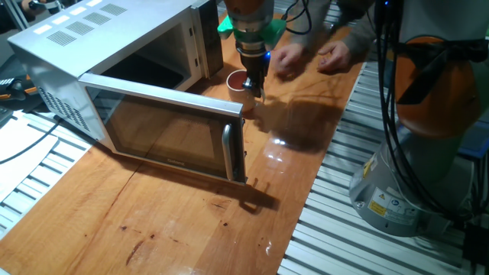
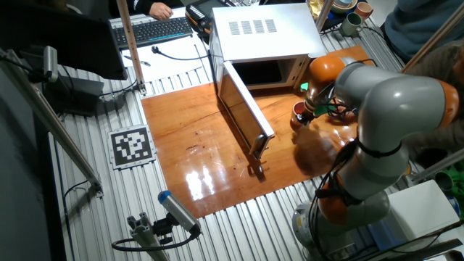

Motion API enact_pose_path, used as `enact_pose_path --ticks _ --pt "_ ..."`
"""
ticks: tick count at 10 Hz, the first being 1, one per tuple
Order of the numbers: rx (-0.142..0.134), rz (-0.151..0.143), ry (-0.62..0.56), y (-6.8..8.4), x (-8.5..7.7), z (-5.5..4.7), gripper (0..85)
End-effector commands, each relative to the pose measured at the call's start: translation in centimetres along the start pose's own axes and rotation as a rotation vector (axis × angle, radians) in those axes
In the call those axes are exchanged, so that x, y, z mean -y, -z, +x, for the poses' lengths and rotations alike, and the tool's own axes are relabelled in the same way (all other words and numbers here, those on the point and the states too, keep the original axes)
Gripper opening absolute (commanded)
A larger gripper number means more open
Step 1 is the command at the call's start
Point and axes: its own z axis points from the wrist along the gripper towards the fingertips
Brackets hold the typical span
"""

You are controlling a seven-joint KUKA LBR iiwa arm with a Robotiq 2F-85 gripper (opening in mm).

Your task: Put the bowl into the microwave

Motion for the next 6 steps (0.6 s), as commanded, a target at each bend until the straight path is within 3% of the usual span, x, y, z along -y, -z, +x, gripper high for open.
enact_pose_path --ticks 1,4,6 --pt "0.0 0.0 0.0 0.04 -0.03 -0.04 0.0" --pt "0.009 -0.005 0.003 0.37 -0.11 0.0 0.0" --pt "0.009 -0.026 -0.007 0.36 -0.2 -0.09 0.0"
